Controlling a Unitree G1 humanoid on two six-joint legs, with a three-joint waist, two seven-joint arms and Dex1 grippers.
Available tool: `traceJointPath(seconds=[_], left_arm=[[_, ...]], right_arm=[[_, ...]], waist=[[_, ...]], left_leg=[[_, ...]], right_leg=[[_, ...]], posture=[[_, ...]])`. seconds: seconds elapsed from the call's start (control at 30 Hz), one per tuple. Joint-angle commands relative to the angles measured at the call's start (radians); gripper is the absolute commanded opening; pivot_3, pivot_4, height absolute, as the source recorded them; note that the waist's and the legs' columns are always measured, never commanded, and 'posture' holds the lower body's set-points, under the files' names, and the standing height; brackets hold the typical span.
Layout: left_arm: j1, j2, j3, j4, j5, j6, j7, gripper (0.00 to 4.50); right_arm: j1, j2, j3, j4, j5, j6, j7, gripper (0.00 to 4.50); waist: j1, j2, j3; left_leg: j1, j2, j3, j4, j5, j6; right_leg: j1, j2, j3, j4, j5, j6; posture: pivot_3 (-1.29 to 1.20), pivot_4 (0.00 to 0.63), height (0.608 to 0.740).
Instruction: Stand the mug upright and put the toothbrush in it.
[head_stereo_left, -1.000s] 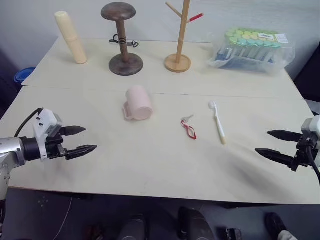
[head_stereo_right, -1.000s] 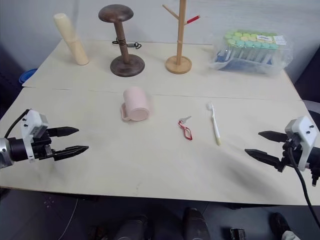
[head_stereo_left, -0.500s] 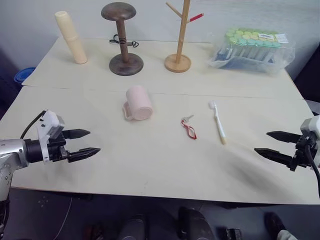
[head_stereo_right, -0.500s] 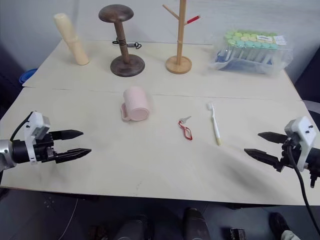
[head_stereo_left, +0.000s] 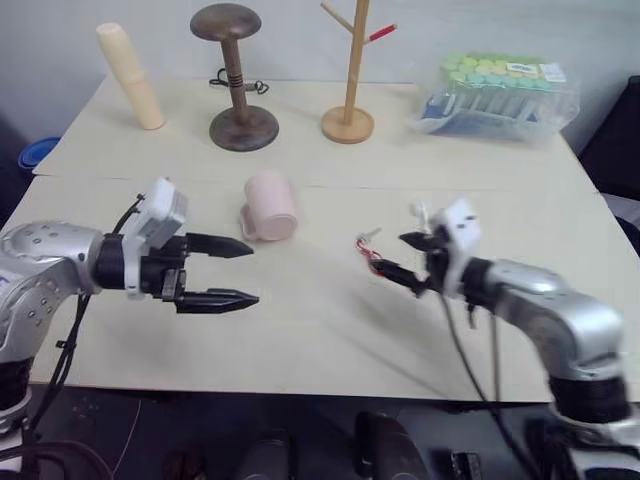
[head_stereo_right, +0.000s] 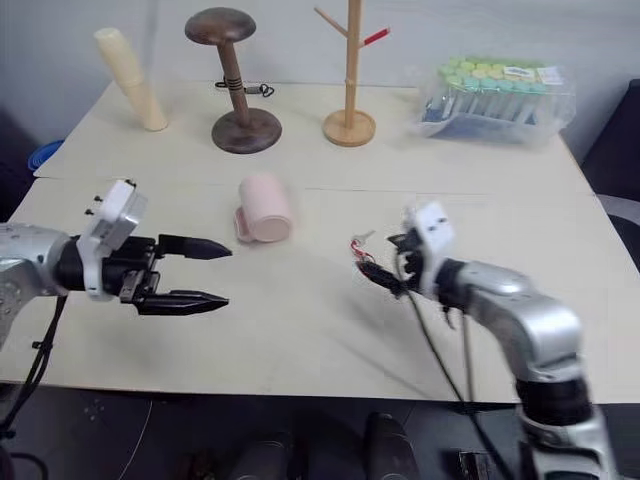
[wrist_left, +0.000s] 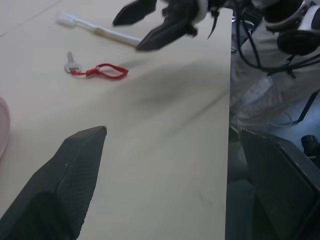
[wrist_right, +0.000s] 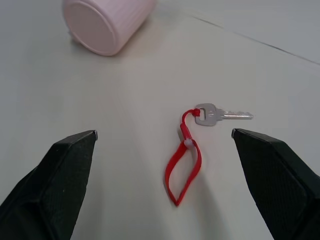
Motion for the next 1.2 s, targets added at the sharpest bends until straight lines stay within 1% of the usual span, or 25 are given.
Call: traceJointPath(seconds=[0.03, 0.13, 0.27, 0.3, 0.37, 0.4, 0.73, 0.77, 0.9, 1.0, 1.07, 1.13, 1.2], left_arm=[[-0.034, -0.008, -0.013, 0.019, 0.015, -0.028, -0.007, 4.5], [-0.054, -0.025, -0.031, 0.034, 0.03, -0.044, -0.002, 4.5], [-0.067, -0.037, -0.043, 0.042, 0.04, -0.056, -0.004, 4.5], [-0.069, -0.041, -0.044, 0.045, 0.042, -0.058, -0.003, 4.5], [-0.074, -0.047, -0.05, 0.052, 0.051, -0.064, -0.002, 4.5], [-0.075, -0.051, -0.054, 0.056, 0.06, -0.073, -0.002, 4.5], [-0.093, -0.074, -0.058, 0.071, 0.077, -0.09, -0.001, 4.5], [-0.092, -0.074, -0.058, 0.07, 0.077, -0.089, -0.001, 4.5], [-0.092, -0.078, -0.056, 0.07, 0.073, -0.086, 0.0, 4.5], [-0.099, -0.089, -0.058, 0.076, 0.071, -0.086, 0.002, 4.5], [-0.122, -0.125, -0.072, 0.087, 0.069, -0.085, 0.015, 4.5], [-0.158, -0.177, -0.096, 0.105, 0.075, -0.093, 0.028, 4.5], [-0.183, -0.211, -0.112, 0.119, 0.083, -0.101, 0.027, 4.5]], right_arm=[[-0.044, 0.041, 0.031, 0.069, -0.098, -0.054, -0.069, 4.49], [-0.077, 0.084, 0.087, 0.16, -0.144, -0.069, -0.061, 4.49], [-0.076, 0.085, 0.144, 0.227, -0.216, -0.089, -0.052, 4.49], [-0.075, 0.093, 0.137, 0.239, -0.221, -0.089, -0.059, 4.32], [-0.076, 0.105, 0.128, 0.254, -0.227, -0.102, -0.06, 3.85], [-0.076, 0.112, 0.125, 0.257, -0.228, -0.105, -0.056, 3.55], [-0.055, 0.14, 0.124, 0.275, -0.251, -0.131, -0.04, 0.12], [-0.055, 0.138, 0.124, 0.278, -0.254, -0.134, -0.038, 0.05], [-0.055, 0.13, 0.119, 0.279, -0.264, -0.141, -0.036, 0.05], [-0.054, 0.153, 0.045, 0.23, -0.219, -0.127, -0.049, 0.05], [-0.059, 0.137, -0.048, 0.139, -0.199, -0.128, -0.073, 0.05], [-0.07, 0.1, -0.18, 0.046, -0.176, -0.082, -0.113, 0.05], [-0.073, 0.071, -0.264, -0.011, -0.162, -0.039, -0.136, 0.05]], waist=[[0.0, 0.0, 0.0], [-0.004, 0.0, 0.0], [-0.012, 0.0, 0.0], [-0.016, 0.0, 0.0], [-0.022, 0.0, 0.0], [-0.023, 0.0, 0.0], [-0.025, 0.0, 0.0], [-0.025, 0.0, 0.0], [-0.024, 0.0, 0.0], [-0.022, 0.0, 0.0], [-0.018, 0.0, 0.0], [-0.013, 0.001, 0.0], [-0.01, 0.001, 0.0]], left_leg=[[0.0, -0.001, -0.001, 0.0, 0.0, 0.0], [-0.001, -0.002, -0.001, 0.0, 0.0, 0.0], [-0.001, -0.001, -0.001, 0.0, 0.0, 0.0], [-0.001, -0.001, 0.0, 0.0, 0.0, 0.0], [0.0, 0.0, -0.001, 0.0, 0.0, 0.0], [0.0, 0.0, -0.001, 0.001, 0.0, 0.0], [0.0, 0.001, -0.001, 0.001, 0.0, 0.0], [0.0, 0.001, -0.001, 0.001, 0.0, 0.0], [0.0, 0.002, -0.001, 0.001, 0.0, 0.0], [0.0, 0.002, -0.002, 0.001, 0.0, 0.0], [-0.001, 0.002, -0.002, 0.001, 0.0, 0.0], [-0.003, 0.002, -0.003, 0.002, 0.0, 0.0], [-0.005, 0.002, -0.003, 0.004, 0.0, 0.0]], right_leg=[[0.0, 0.0, -0.001, 0.0, 0.0, 0.0], [0.0, 0.0, -0.003, -0.001, 0.0, 0.0], [0.0, 0.0, -0.006, -0.001, 0.0, 0.0], [0.0, 0.0, -0.006, -0.001, 0.0, 0.0], [0.001, 0.0, -0.006, 0.0, 0.0, 0.0], [0.001, 0.0, -0.006, 0.0, 0.0, 0.0], [0.002, -0.001, -0.006, 0.0, 0.0, 0.0], [0.002, -0.001, -0.006, 0.0, 0.0, 0.0], [0.002, -0.001, -0.006, 0.0, 0.0, 0.0], [0.002, -0.001, -0.006, 0.001, 0.0, 0.0], [0.002, -0.001, -0.006, 0.0, 0.0, 0.0], [0.001, -0.002, -0.006, 0.0, 0.0, 0.0], [-0.001, -0.002, -0.007, 0.0, 0.0, 0.001]], posture=[[0.0, 0.15, 0.74], [0.0, 0.15, 0.74], [0.0, 0.15, 0.74], [0.0, 0.15, 0.74], [0.0, 0.15, 0.74], [0.0, 0.15, 0.74], [0.0, 0.15, 0.74], [0.0, 0.15, 0.74], [0.0, 0.15, 0.74], [0.0, 0.15, 0.74], [0.0, 0.15, 0.74], [0.0, 0.15, 0.74], [0.0, 0.15, 0.74]])
